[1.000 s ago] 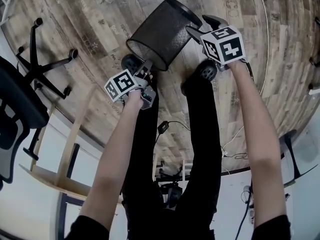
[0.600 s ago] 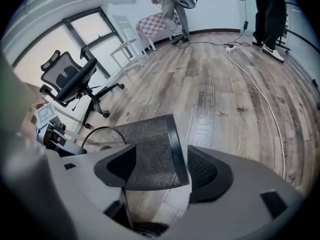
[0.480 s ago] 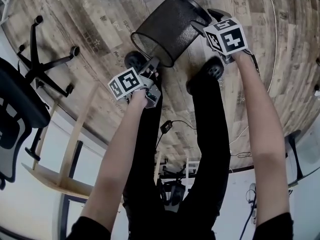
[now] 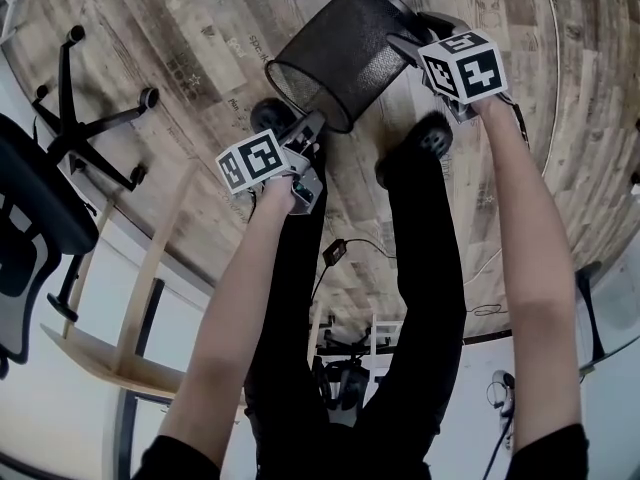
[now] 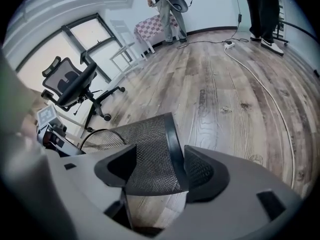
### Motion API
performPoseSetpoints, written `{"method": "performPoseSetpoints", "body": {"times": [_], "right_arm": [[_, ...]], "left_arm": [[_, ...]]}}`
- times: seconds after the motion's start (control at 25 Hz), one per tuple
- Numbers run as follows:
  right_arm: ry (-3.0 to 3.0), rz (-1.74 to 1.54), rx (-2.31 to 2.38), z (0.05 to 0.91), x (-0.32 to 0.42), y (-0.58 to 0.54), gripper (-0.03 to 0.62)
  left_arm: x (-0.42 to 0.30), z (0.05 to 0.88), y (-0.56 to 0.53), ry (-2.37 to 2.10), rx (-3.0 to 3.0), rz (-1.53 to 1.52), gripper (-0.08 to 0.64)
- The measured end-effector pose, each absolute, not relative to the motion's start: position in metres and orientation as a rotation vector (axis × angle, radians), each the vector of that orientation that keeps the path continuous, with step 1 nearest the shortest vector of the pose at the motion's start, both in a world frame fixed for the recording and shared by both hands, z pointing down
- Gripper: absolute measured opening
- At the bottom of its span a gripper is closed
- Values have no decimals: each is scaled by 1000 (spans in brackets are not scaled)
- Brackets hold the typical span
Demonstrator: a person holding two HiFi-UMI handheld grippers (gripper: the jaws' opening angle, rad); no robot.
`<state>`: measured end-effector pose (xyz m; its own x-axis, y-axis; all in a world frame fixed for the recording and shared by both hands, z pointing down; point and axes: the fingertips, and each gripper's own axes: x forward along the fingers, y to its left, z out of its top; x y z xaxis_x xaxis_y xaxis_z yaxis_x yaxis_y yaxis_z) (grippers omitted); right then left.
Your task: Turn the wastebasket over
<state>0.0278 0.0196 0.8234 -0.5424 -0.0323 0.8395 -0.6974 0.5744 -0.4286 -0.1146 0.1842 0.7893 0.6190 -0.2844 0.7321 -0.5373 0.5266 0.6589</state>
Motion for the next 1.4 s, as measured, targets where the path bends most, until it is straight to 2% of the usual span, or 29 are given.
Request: {"method": "performPoseSetpoints", "body": {"times": [0.52,0.88,1.4], "right_arm": [[-1949,890,557,816,35,38,301],[-1938,1055,393,830,32,43,316],[-1918,911,380,808,39,50,314]], "left_arm": [[-120,789,184,-932,1066,269,75],[-113,791,188,-913,1082,298,75],[-113,785,190,-850,1149,338,74]]}}
